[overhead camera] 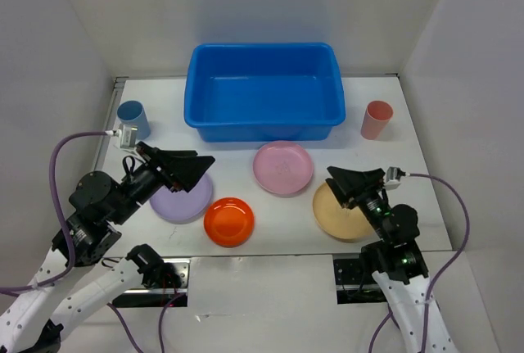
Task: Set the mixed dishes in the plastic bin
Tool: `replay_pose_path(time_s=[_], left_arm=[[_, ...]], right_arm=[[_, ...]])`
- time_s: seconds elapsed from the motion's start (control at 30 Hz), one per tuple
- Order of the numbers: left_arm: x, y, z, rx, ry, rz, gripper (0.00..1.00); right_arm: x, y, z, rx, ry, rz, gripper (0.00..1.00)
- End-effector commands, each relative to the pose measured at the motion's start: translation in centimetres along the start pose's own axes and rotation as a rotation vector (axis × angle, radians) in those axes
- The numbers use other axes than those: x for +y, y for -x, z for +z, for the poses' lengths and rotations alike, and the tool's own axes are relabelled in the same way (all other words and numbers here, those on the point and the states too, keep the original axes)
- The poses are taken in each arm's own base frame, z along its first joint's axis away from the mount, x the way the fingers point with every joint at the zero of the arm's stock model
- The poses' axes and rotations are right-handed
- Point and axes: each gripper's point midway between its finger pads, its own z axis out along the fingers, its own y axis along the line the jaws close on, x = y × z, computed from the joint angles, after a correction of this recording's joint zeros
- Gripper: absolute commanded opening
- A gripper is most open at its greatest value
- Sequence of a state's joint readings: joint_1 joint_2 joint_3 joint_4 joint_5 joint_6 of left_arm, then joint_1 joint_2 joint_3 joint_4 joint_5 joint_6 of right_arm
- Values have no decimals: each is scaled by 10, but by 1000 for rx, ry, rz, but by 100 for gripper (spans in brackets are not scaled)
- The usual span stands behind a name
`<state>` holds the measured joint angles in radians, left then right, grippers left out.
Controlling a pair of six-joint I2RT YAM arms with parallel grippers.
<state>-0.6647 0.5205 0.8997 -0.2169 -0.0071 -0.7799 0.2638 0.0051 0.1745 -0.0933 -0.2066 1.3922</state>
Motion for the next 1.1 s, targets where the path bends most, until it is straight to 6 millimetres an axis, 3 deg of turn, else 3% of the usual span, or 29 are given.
replay_pose_path(time_s=[0.0, 0.03, 0.07, 0.1, 0.17, 0.23, 0.33, 0.4, 0.47, 0.53, 0.6, 0.63, 0.7, 0.77, 0.8, 0.83, 0.87, 0.9, 0.93, 0.97, 1.0, 1.03, 1.07], left_arm=[[-7, 8, -3, -41, -24, -32, 100], [-7, 8, -3, -41, -24, -32, 100], [-8, 10, -4, -41, -24, -32, 100], [-7, 8, -2, -34, -18, -32, 100], [-11, 10, -3, -33, -33, -31, 100], [-15, 7, -1, -13, -58, -21, 100], [-16, -2, 1, 23, -70, -32, 100], [-17, -3, -4, 21, -84, -31, 100], [-20, 0, -8, 9, -94, -31, 100], [-27, 2, -12, 20, -120, -6, 100], [-25, -6, 2, 90, -105, 30, 100], [-34, -9, 5, 121, -145, 31, 100], [-42, -10, 10, 129, -188, 33, 100], [-53, 0, 9, 78, -246, 33, 100], [-55, 2, 9, 69, -254, 35, 100], [-56, 7, 9, 52, -255, 54, 96], [-55, 6, 11, 64, -245, 64, 86], [-59, 15, 11, 46, -241, 89, 79], [-55, 12, 14, 69, -223, 95, 65], [-53, 18, 15, 46, -194, 93, 47], [-49, 20, 14, 44, -172, 108, 10], [-49, 26, 13, 27, -158, 121, 0], [-45, 31, 13, 7, -126, 133, 0]], right_arm=[[76, 3, -35, -25, 169, -204, 100], [71, 4, -37, -30, 130, -259, 100], [83, 5, -45, -36, 142, -287, 100], [82, 4, -47, -33, 131, -309, 100], [74, -8, -45, 40, 150, -367, 100], [49, -24, -40, 138, 114, -328, 100], [44, -27, -39, 155, 103, -303, 100], [61, -20, -42, 110, 143, -332, 100], [98, -5, -49, 7, 235, -368, 100], [125, 10, -51, -78, 284, -374, 68], [143, 21, -52, -142, 304, -407, 30], [139, 30, -42, -173, 254, -417, 9], [153, 37, -35, -195, 247, -498, 7], [150, 52, -12, -222, 161, -537, 29], [161, 60, -9, -252, 146, -577, 33], [150, 69, 10, -253, 61, -592, 42], [162, 87, 13, -323, 25, -621, 49], [154, 95, 22, -333, -49, -631, 57], [135, 105, 46, -323, -158, -645, 61], [140, 120, 51, -380, -198, -667, 58], [136, 130, 60, -403, -237, -709, 50], [126, 138, 69, -422, -294, -723, 38], [112, 156, 86, -451, -382, -734, 21]])
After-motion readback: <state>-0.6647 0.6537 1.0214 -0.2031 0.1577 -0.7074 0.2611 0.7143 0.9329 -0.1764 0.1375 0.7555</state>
